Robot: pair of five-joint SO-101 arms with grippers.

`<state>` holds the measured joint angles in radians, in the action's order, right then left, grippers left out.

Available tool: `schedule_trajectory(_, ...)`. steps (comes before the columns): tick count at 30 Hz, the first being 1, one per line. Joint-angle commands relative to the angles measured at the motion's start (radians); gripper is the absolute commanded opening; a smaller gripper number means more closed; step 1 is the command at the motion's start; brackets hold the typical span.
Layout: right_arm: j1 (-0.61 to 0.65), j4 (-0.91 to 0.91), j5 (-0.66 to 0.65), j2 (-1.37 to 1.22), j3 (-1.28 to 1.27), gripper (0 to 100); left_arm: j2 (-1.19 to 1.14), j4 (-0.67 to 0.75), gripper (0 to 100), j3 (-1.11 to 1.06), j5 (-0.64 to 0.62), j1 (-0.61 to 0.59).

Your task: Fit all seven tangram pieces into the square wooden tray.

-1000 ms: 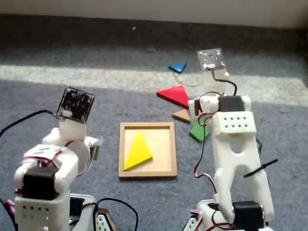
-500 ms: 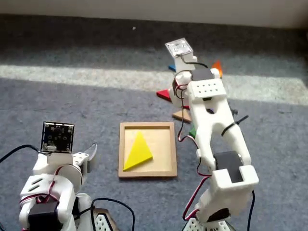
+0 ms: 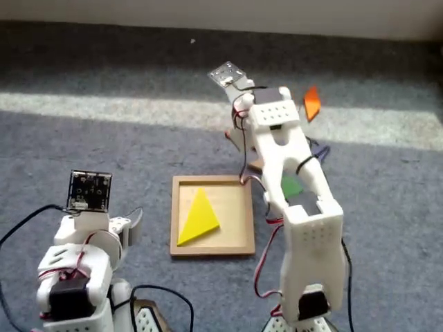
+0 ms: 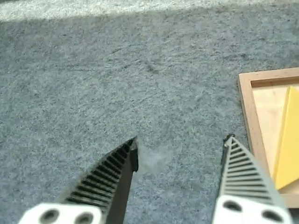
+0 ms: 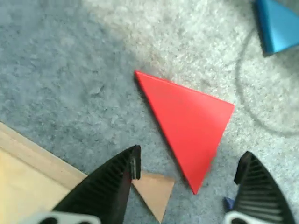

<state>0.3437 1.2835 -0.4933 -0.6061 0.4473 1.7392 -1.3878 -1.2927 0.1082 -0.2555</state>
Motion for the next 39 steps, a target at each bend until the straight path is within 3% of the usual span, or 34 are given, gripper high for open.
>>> schedule_trajectory(1, 0.01, 0.012, -0.037, -0.077, 0.183, 31.7, 0.013, 0.026, 29, -0.021, -0.009, -0.005)
schedule_trajectory(4, 0.024, 0.059, -0.094, -0.147, 0.269, 31.7, 0.018, 0.026, 29, -0.048, -0.009, -0.005)
schedule_trajectory(14, 0.031, 0.145, -0.106, -0.305, 0.47, 31.7, 0.018, 0.025, 29, -0.065, -0.009, -0.007)
schedule_trajectory(30, 0.024, 0.143, -0.106, -0.401, 0.484, 31.3, 0.018, 0.02, 29, -0.067, -0.008, -0.01)
schedule_trajectory(39, 0.013, 0.139, -0.175, -0.404, 0.481, 11.2, 0.018, 0.02, 29, -0.067, -0.005, -0.01)
